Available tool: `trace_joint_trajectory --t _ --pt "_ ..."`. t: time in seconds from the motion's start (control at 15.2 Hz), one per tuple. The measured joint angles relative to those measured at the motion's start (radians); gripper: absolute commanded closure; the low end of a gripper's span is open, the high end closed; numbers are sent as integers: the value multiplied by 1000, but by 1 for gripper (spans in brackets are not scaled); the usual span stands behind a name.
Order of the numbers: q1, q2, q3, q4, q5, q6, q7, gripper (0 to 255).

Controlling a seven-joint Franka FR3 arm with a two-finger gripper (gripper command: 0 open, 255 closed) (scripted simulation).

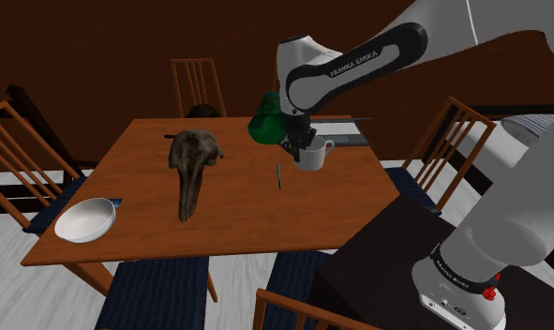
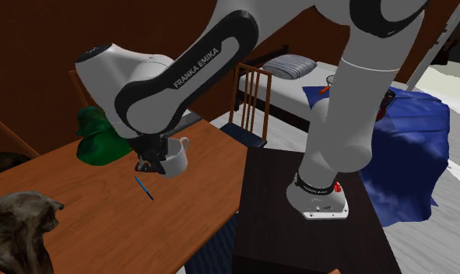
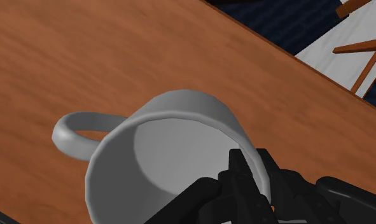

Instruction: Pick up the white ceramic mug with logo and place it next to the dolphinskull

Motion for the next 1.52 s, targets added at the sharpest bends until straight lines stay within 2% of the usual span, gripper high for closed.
trace_joint_trajectory --t 0.53,0.79,1.06,1.12,1.19,1.25,1.52 --pt "58 297 25 388 -68 -106 102 255" --pt "105 458 26 627 -101 -191 140 255" --pt "166 662 17 948 -133 -310 159 255" --pt "191 747 10 1083 -144 -358 159 255" --pt "205 784 8 1145 -147 -385 163 255" --pt "213 811 6 1185 -150 -397 163 255" --pt "214 832 4 1173 -153 -364 167 255"
